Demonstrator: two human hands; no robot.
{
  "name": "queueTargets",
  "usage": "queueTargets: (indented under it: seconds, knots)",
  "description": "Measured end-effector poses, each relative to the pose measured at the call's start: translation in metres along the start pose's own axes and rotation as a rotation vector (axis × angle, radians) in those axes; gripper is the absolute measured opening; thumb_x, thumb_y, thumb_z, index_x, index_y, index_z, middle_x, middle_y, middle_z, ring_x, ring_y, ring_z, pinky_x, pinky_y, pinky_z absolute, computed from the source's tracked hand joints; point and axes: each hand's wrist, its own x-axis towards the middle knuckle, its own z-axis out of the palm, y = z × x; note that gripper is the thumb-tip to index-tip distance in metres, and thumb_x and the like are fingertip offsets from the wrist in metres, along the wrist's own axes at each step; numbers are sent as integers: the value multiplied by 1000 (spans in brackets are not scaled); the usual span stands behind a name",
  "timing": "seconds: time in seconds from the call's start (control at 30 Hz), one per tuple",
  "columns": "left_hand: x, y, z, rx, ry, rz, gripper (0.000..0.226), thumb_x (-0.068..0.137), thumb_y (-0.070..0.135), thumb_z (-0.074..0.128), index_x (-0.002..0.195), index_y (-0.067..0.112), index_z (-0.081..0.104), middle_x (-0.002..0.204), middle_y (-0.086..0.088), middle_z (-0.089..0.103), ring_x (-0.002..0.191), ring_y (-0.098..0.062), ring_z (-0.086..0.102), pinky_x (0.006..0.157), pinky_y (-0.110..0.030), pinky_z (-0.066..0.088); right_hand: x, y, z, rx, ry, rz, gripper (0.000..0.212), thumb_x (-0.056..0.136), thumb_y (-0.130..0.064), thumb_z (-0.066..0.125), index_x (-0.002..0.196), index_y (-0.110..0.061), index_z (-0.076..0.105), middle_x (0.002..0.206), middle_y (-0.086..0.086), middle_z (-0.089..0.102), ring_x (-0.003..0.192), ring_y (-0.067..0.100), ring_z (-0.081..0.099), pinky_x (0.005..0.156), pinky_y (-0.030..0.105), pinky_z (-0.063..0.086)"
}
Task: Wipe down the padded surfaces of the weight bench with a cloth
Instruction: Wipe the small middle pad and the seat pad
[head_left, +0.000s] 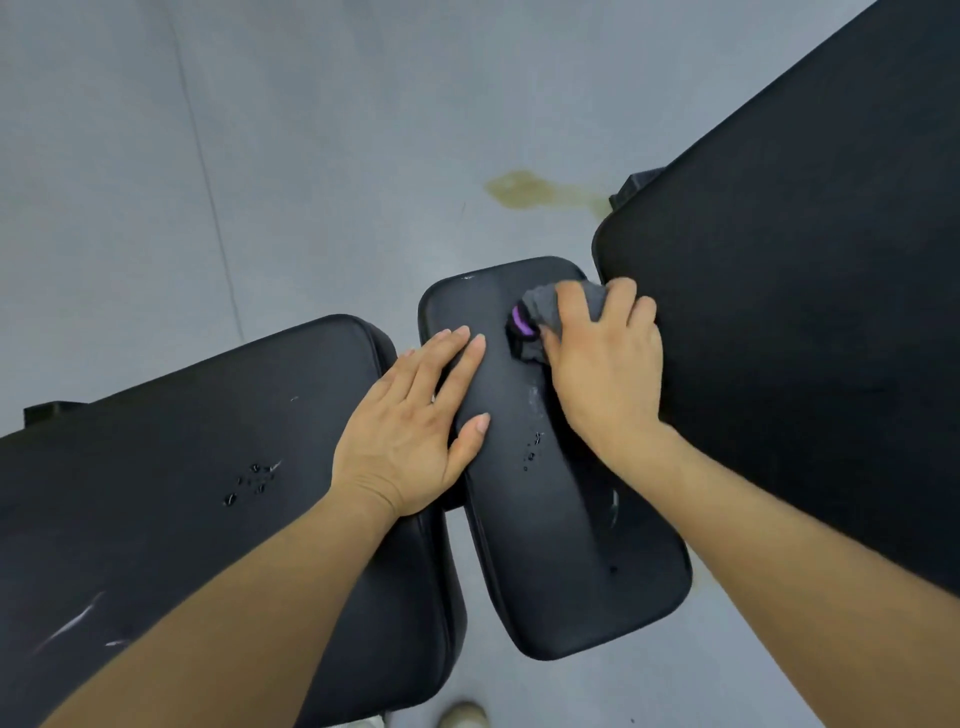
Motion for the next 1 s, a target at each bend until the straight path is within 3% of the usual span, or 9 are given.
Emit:
queueTargets:
  seconds: [0.07, 0.17, 0.23, 0.37, 0.5, 0.63, 0.8, 0.93, 1.0]
  knots:
    - [-1, -2, 0, 5, -4, 3, 62, 94, 45, 29, 146, 12, 28, 147, -7, 34, 135, -17, 28, 111, -32, 25, 31, -13, 5, -16, 14, 16, 30, 85, -34, 50, 106, -13, 52, 101, 24, 56, 78, 36, 53, 57, 36, 41]
    - [-1, -1, 1, 16, -16, 2, 62, 94, 45, 29, 146, 12, 27, 148, -6, 34, 136, -17, 27, 112, -31, 21, 69, -29, 2, 48, -174, 40, 38, 95, -37, 44, 126, -15, 44, 124, 24, 44, 105, 39, 45, 77, 42, 40]
    - [0, -2, 1, 27, -6, -3, 62, 94, 46, 28, 147, 13, 27, 148, -6, 34, 136, -16, 26, 112, -30, 21, 75, -30, 2, 80, -192, 26, 40, 97, -39, 39, 130, -17, 40, 128, 21, 39, 111, 37, 41, 82, 41, 38]
    - [-1, -2, -2, 15, -19, -16, 62, 94, 46, 28, 147, 13, 27, 148, -5, 33, 135, -16, 26, 111, -31, 24, 6, -14, -6, 127, -10, 1, 34, 88, -36, 43, 114, -14, 51, 107, 21, 50, 85, 34, 49, 64, 40, 42]
    - [-2, 0, -2, 0, -25, -26, 62, 94, 47, 27, 146, 14, 28, 148, -5, 33, 135, -16, 27, 111, -30, 22, -51, -3, -15, 99, -49, -1, 30, 85, -32, 52, 109, -15, 53, 99, 21, 53, 75, 32, 49, 57, 36, 40]
    - [0, -1, -2, 6, -26, -10, 62, 94, 46, 29, 146, 12, 28, 148, -6, 33, 135, -17, 27, 111, -29, 15, 2, -18, -1, 38, -17, 45, 32, 83, -35, 57, 107, -14, 51, 99, 23, 55, 77, 35, 52, 56, 36, 39]
    - [0, 0, -2, 13, -14, -10, 62, 94, 45, 29, 146, 12, 29, 148, -6, 34, 135, -16, 27, 111, -28, 15, 54, -37, 3, 84, -116, 92, 38, 94, -37, 47, 126, -15, 45, 125, 24, 44, 103, 38, 45, 75, 43, 40]
    - [-1, -2, -2, 10, -25, -11, 62, 94, 46, 29, 147, 13, 28, 149, -5, 33, 135, -16, 27, 111, -27, 14, 0, -21, -6, 138, 3, 22, 33, 89, -36, 47, 113, -14, 54, 108, 22, 51, 84, 35, 49, 64, 40, 44]
    - [-1, -1, -2, 1, -25, -14, 62, 94, 46, 29, 146, 13, 28, 148, -5, 34, 135, -16, 27, 111, -28, 15, -42, -11, -14, 156, -30, 7, 34, 88, -36, 47, 113, -16, 55, 106, 21, 52, 80, 34, 49, 62, 38, 43]
